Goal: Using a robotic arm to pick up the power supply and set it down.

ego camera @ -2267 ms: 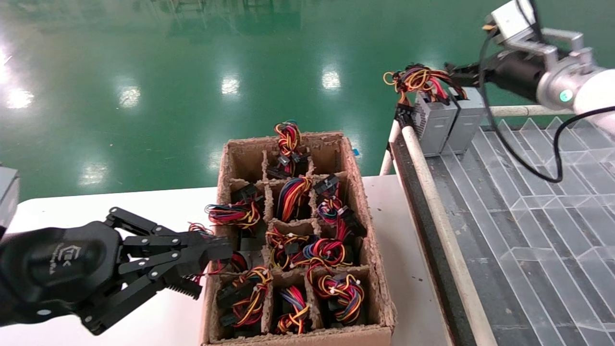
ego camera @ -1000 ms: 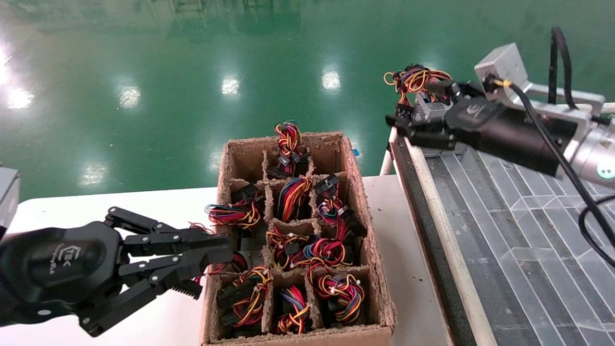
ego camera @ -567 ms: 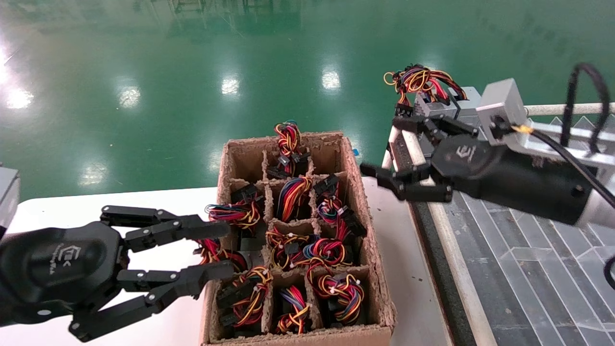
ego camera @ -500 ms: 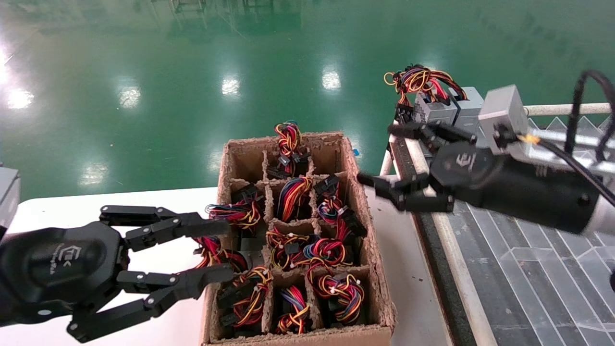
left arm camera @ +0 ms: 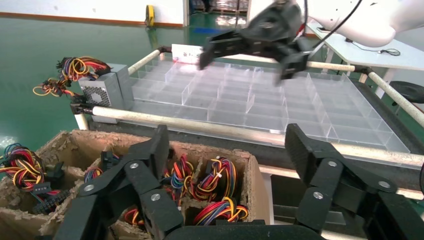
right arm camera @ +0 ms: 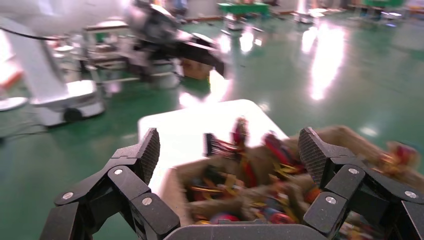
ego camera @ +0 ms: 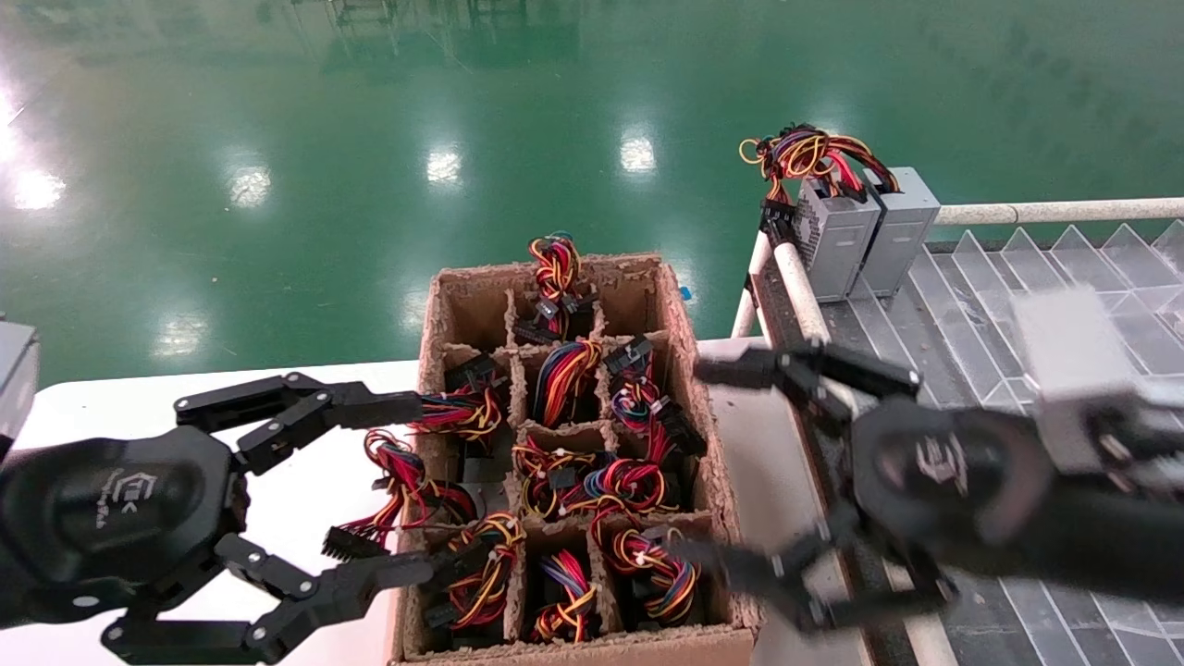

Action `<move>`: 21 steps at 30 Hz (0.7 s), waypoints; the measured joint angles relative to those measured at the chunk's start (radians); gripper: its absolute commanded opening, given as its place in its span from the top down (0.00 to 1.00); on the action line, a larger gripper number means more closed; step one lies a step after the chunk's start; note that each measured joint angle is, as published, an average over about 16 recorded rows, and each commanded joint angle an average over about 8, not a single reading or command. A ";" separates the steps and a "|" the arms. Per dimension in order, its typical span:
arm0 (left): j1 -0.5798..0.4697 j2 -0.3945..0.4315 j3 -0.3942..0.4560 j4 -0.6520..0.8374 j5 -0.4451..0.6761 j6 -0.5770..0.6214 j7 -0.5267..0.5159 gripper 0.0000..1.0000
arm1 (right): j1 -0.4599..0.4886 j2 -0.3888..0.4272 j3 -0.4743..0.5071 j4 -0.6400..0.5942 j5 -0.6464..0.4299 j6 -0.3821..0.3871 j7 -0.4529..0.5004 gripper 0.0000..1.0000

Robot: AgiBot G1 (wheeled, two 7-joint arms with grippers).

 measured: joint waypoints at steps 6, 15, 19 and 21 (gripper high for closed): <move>0.000 0.000 0.000 0.000 0.000 0.000 0.000 0.00 | -0.032 0.021 0.008 0.029 0.064 -0.062 -0.012 0.00; 0.000 0.000 0.000 0.000 0.000 0.000 0.000 0.00 | -0.042 0.029 0.012 0.038 0.086 -0.082 -0.016 0.00; 0.000 0.000 0.000 0.000 0.000 0.000 0.000 0.00 | -0.039 0.027 0.011 0.035 0.079 -0.076 -0.015 0.00; 0.000 0.000 0.000 0.000 0.000 0.000 0.000 0.00 | -0.038 0.026 0.011 0.034 0.076 -0.073 -0.014 0.00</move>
